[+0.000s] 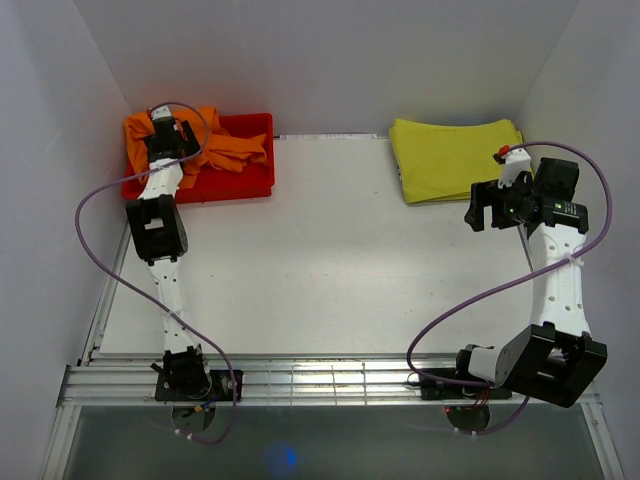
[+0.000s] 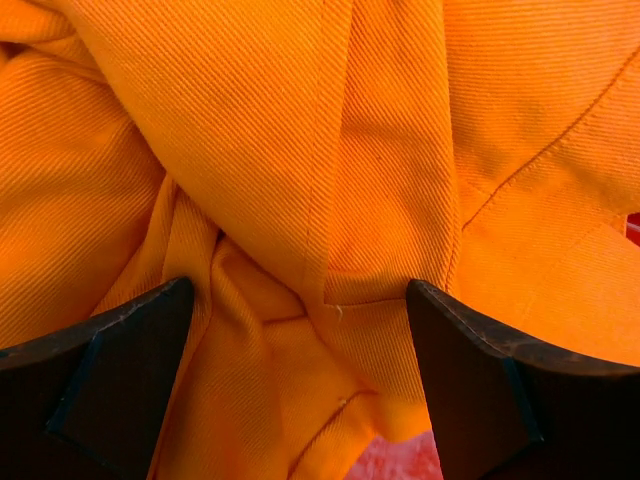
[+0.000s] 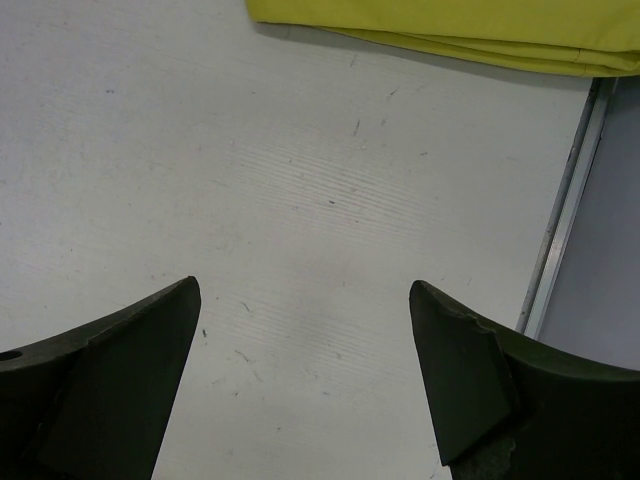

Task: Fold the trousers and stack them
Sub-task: Grab the trousers from the pile

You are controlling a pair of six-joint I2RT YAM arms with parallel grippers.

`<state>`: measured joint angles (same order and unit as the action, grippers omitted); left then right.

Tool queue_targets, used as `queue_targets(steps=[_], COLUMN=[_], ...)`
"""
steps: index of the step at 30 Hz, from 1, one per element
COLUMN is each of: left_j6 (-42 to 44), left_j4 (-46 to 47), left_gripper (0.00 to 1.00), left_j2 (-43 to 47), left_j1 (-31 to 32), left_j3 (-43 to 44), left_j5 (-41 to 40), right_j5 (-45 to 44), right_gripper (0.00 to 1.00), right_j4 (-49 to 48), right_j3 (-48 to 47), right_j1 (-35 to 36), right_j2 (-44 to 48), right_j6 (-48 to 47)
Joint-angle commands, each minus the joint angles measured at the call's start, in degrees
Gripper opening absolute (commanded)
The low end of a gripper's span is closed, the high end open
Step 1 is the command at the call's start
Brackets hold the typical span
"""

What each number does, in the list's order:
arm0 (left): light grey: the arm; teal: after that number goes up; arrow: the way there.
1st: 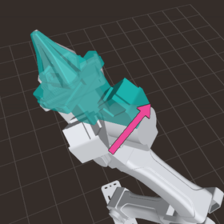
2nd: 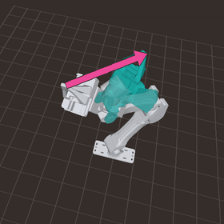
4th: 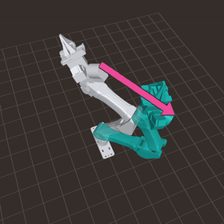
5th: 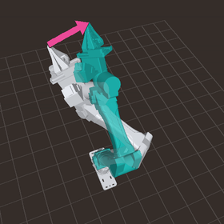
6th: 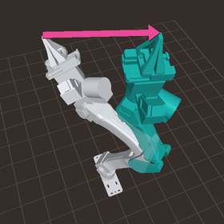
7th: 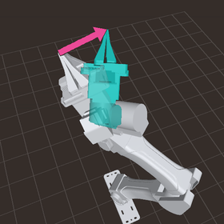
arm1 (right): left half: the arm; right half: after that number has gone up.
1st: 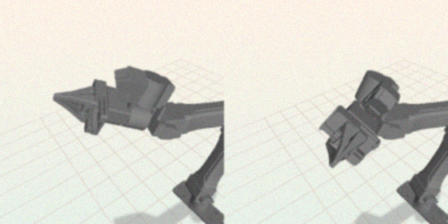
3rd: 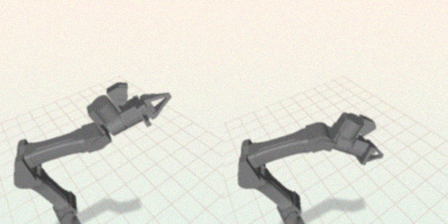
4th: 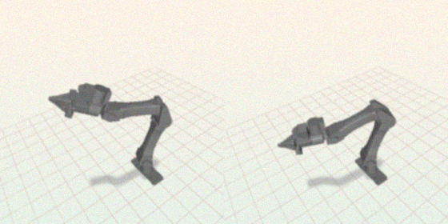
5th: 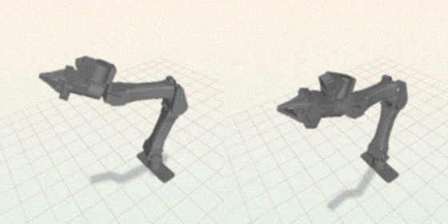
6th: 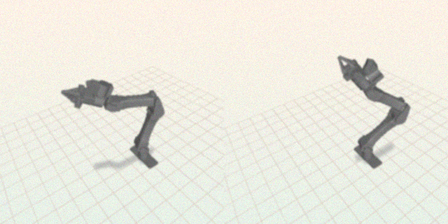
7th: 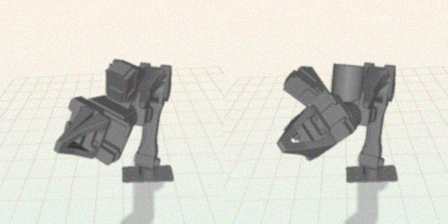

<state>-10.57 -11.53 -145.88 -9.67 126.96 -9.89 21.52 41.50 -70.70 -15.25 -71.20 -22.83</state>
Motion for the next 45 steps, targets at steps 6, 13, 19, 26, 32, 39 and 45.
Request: queue_targets(steps=[6,13,19,26,32,39,45], left_j6=[-3.9,-8.8,-9.6,-10.3,-13.0,-19.0,-19.4], left_j4=[6.7,7.7,13.0,16.4,19.3,22.3,27.7], left_gripper=[0.87,0.30,0.00,0.00,0.00,0.00,0.00], left_j2=[-4.1,0.8,7.8,15.3,21.9,27.7,35.7], left_j1=[-0.3,-1.0,-1.4,-1.4,-1.3,-1.1,1.1], left_j3=[3.9,2.2,2.1,5.1,6.4,16.0,14.3], left_j5=[12.5,26.8,32.6,36.5,39.8,41.6,43.5], right_j5=[-1.7,-1.4,-0.3,2.5,5.0,7.4,8.6], right_gripper=[0.90,0.91,0.92,0.94,0.96,0.97,0.98], right_j4=[0.9,0.9,0.4,-0.2,-0.7,-2.0,-3.8], right_j3=[-0.7,-0.4,0.1,-0.1,-0.8,-0.8,-0.3], right_j1=[0.2,0.3,0.2,0.3,0.4,0.7,0.9], right_j2=[0.9,1.2,1.8,2.4,3.1,4.1,4.9], right_j6=[-1.7,-2.0,-1.8,-0.7,0.7,2.2,3.9])
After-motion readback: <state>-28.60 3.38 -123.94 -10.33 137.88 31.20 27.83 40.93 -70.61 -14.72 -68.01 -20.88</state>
